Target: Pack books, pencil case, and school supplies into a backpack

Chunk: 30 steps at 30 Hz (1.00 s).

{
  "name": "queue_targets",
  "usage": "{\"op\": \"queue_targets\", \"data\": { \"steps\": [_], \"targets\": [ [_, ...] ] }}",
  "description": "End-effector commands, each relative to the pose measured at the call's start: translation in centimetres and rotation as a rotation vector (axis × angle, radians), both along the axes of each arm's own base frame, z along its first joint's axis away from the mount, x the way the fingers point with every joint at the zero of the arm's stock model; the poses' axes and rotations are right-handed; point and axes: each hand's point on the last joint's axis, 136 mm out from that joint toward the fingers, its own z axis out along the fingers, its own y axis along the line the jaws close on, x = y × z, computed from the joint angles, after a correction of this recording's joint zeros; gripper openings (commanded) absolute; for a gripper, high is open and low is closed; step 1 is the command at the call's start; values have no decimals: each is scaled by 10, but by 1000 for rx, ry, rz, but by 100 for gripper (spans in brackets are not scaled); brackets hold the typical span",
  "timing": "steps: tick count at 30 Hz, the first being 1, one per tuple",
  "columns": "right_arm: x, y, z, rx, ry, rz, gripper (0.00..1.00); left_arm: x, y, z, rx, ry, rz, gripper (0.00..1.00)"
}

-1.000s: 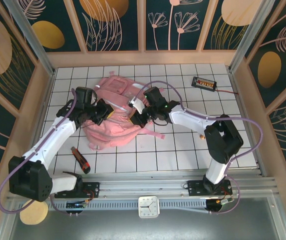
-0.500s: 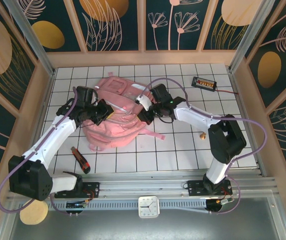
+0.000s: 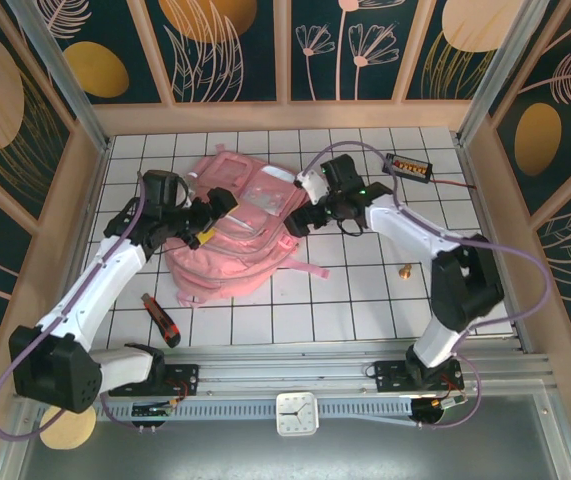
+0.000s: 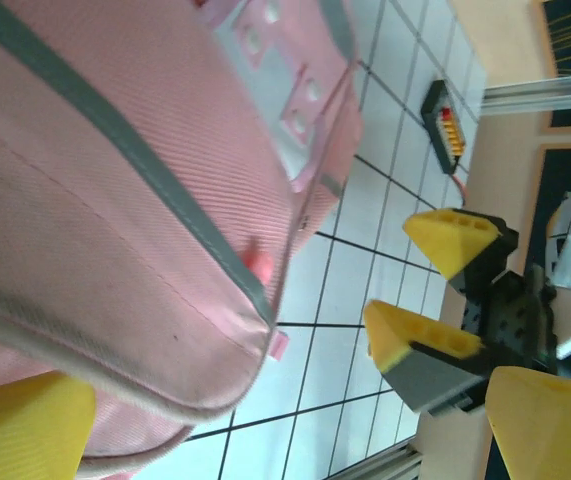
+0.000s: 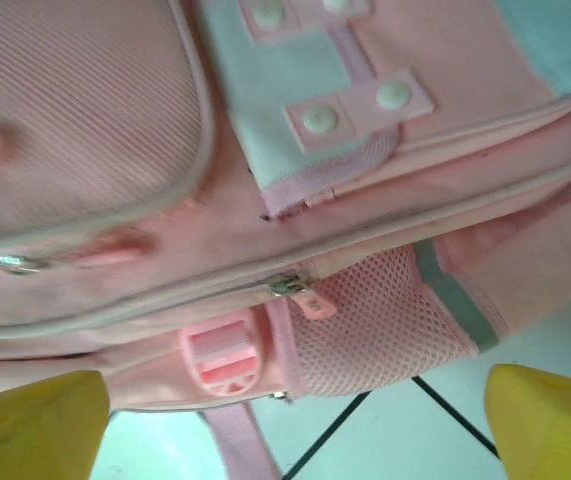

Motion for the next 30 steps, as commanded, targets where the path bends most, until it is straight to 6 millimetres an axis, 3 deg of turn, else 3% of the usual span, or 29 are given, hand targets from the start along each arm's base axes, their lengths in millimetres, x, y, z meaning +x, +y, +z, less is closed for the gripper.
{"op": "queue_targets", "data": {
  "steps": [1, 5, 9, 12, 15, 20, 26, 30],
  "targets": [
    [4, -23, 75, 146, -97, -139, 99, 4, 5, 47, 17, -184, -14, 99],
    [17, -51, 130, 249, -228, -315, 99, 9, 38, 76, 195, -334, 79, 99],
    [18, -87, 182, 348, -433, -468, 99, 5, 92, 122, 366, -602, 316, 99],
    [15, -118, 190, 347, -577, -585, 99, -8, 121, 119, 428, -719, 452, 99],
    [6, -145, 169, 312, -629, -633, 99, -22, 145, 94, 503, -717, 550, 99],
    [2, -221, 113, 207, -601, -823, 99, -42, 168, 51, 653, -703, 579, 99],
    [2, -270, 45, 162, -632, -877, 99, -60, 207, 17, 769, -627, 764, 99],
    [21, -281, 2, 179, -573, -893, 99, -51, 208, -7, 866, -577, 724, 99]
  ]
}}
